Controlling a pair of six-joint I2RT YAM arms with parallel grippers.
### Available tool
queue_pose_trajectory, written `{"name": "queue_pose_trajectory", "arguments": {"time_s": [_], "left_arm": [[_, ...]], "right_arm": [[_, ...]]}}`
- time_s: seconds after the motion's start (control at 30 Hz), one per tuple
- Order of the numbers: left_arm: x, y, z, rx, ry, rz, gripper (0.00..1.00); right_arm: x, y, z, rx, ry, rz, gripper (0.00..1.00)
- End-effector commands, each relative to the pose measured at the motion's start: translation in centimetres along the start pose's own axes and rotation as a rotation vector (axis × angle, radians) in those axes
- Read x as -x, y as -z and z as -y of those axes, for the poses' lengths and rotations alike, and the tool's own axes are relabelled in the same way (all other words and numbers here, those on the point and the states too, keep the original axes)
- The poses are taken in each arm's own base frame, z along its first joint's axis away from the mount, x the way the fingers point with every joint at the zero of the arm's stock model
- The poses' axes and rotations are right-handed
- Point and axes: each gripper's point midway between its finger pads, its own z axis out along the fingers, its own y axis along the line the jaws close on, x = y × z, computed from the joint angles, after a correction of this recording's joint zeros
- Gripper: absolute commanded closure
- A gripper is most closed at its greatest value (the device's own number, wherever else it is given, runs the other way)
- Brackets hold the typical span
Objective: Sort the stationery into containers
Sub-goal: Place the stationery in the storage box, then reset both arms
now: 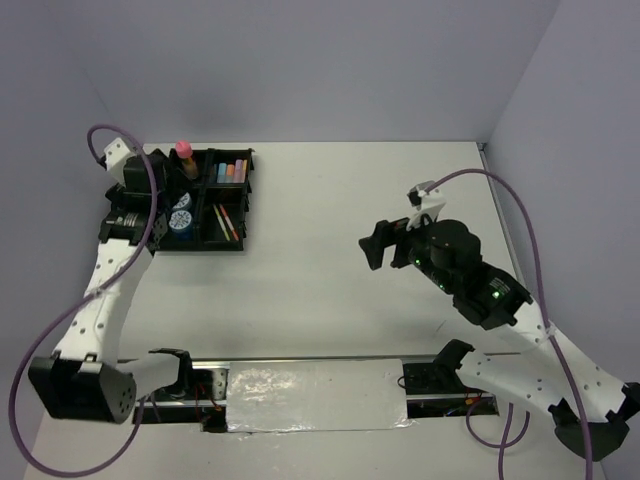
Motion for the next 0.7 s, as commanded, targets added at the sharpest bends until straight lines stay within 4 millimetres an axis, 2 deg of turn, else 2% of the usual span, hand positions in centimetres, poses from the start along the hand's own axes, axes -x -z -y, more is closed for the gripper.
{"name": "queue_pose_trajectory", "arguments": {"time_s": [0.0, 0.07, 0.1, 0.13, 0.17, 0.27, 0.4, 0.43, 0.47, 0.53, 0.57, 0.6, 0.63, 0.67], "left_arm": [[0.0, 5.2, -0.5, -0.055, -0.102, -0.035, 0.01], [-0.3, 7.1, -1.0, -0.08, -0.13, -0.049, 0.0], [0.4, 8.6, -1.3, -0.114, -0.117, -0.023, 0.01], [0.1, 9.0, -2.1, -0.113, -0.157, -0.024, 0.01], [0.8, 10.3, -2.6, -0.131, -0.164, 0.006, 0.01], [0.5, 11.9, -4.8, -0.125, -0.247, 0.022, 0.01], [-1.2, 12.3, -8.3, -0.071, -0.258, 0.052, 0.01], [-3.0, 11.8, -8.9, -0.079, -0.278, 0.016, 0.01], [-3.0, 12.6, -8.9, -0.111, -0.251, 0.04, 0.01], [-2.2, 14.5, -7.7, -0.218, -0.246, 0.076, 0.01], [-1.0, 16.1, -7.8, -0.268, -0.208, 0.138, 0.01], [-0.7, 16.6, -7.8, -0.295, -0.182, 0.175, 0.01], [-0.5, 17.1, -8.0, -0.316, -0.164, 0.199, 0.01], [-0.1, 18.4, -8.4, -0.357, -0.132, 0.244, 0.01]], "right_arm": [[5.2, 3.5, 2.8, -0.165, 0.006, 0.155, 0.0], [6.5, 5.6, 3.5, -0.202, 0.002, 0.19, 0.0], [7.2, 6.7, 3.9, -0.22, 0.003, 0.2, 0.0], [7.6, 7.7, 4.0, -0.22, 0.002, 0.215, 0.0], [7.9, 8.4, 4.2, -0.227, 0.0, 0.22, 0.0], [8.5, 11.0, 4.9, -0.251, -0.007, 0.224, 0.0], [7.6, 13.5, 5.9, -0.262, 0.001, 0.227, 0.0], [7.5, 14.0, 6.0, -0.258, 0.0, 0.236, 0.0], [7.5, 14.5, 6.0, -0.25, -0.002, 0.247, 0.0], [7.2, 15.6, 6.1, -0.221, 0.007, 0.287, 0.0], [6.3, 15.1, 5.8, -0.192, 0.026, 0.286, 0.0], [6.6, 16.2, 5.8, -0.168, 0.01, 0.343, 0.0], [6.4, 16.4, 5.8, -0.158, 0.006, 0.35, 0.0], [6.2, 16.6, 6.1, -0.17, -0.009, 0.355, 0.0]]}}
